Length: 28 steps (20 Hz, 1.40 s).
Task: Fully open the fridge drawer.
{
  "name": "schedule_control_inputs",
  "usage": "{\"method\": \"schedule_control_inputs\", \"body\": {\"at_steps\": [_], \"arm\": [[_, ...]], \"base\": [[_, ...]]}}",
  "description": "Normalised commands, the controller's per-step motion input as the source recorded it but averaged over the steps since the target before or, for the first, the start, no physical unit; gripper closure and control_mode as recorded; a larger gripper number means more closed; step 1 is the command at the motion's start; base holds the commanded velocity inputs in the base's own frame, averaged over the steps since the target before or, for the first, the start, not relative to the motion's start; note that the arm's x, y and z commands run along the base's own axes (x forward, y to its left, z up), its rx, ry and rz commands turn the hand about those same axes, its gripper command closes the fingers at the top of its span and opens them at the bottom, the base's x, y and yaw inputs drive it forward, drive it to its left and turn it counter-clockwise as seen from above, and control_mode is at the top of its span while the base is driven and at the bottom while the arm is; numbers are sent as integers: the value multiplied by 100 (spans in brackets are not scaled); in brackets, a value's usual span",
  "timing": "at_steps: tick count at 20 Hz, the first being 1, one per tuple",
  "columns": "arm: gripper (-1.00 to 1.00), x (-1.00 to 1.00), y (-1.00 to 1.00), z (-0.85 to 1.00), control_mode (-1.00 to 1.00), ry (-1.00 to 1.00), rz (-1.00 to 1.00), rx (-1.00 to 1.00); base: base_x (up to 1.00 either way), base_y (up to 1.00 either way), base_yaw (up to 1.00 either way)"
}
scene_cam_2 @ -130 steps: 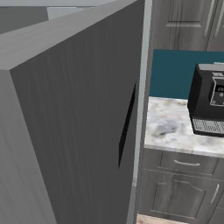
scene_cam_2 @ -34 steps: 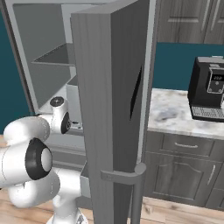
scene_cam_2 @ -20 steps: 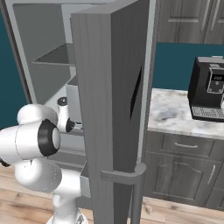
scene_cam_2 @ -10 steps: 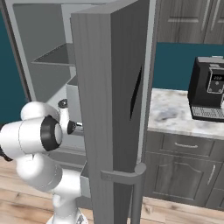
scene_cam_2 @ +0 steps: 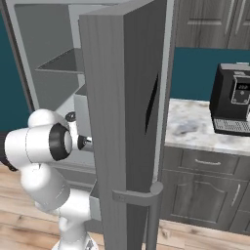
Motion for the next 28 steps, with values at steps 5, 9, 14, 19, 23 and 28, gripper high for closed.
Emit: {"method": "schedule_control_inputs", "body": {"at_steps": [5,9,14,19,23,28], "arm": [[-100,11,0,-13,-100,0,-5,0],[-100,10,0,-18,-100,0,-5,0],[-100,7,0,-19,-100,0,-6,0],[-100,0,0,-20,-100,0,-5,0],[-100,0,0,-25,-100,2,-4,0],[-100,-8,-9,-31,-100,9,-4,0]], "base": [[0,0,0],[0,0,0],[0,0,0],[0,0,0],[0,0,0],[0,0,0]]}}
